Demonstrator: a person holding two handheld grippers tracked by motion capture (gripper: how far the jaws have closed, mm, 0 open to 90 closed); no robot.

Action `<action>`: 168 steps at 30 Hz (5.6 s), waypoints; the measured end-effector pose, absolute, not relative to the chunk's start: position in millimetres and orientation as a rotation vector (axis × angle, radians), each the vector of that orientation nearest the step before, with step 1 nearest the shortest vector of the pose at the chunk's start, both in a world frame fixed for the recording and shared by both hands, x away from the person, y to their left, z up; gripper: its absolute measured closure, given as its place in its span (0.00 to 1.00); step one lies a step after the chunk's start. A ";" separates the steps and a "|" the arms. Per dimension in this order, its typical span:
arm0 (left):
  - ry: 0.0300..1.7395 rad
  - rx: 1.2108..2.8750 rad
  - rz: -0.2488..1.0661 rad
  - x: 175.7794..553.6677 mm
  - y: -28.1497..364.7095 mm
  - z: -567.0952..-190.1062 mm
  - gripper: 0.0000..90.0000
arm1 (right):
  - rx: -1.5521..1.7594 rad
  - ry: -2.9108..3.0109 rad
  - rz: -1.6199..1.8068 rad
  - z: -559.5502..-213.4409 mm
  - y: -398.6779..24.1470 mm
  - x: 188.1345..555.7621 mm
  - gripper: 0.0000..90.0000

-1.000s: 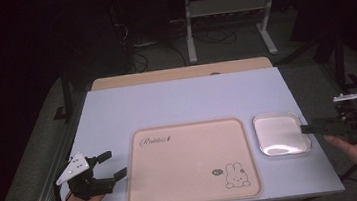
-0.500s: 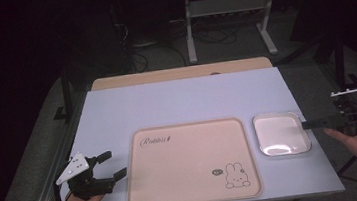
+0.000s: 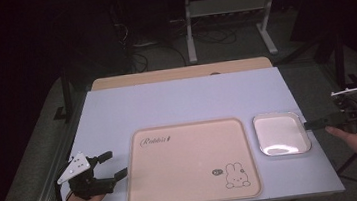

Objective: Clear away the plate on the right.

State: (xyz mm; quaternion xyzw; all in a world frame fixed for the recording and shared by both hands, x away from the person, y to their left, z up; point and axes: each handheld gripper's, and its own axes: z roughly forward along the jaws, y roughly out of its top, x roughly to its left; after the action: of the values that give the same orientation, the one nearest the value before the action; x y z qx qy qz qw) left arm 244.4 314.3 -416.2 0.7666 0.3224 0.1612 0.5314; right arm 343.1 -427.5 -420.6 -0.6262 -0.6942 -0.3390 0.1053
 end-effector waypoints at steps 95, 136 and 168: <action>0.771 1.802 0.377 244.3 318.0 -415.7 0.17 | -1.869 -1.735 -1.221 -385.9 -352.4 306.2 0.98; 0.781 1.788 0.381 245.2 321.9 -416.3 0.17 | -1.724 -1.727 -1.279 -362.1 -182.2 303.5 0.98; 0.782 1.783 0.383 243.7 321.9 -415.8 0.17 | -1.866 -1.865 -1.165 -397.8 -141.5 306.4 0.98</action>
State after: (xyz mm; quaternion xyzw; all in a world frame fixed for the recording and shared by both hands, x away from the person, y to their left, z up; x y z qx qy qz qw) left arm 243.7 321.9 -415.8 0.7524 0.3298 0.1615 0.5468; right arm 306.4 -141.5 -397.8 -0.6417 -0.6413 -0.4006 0.1283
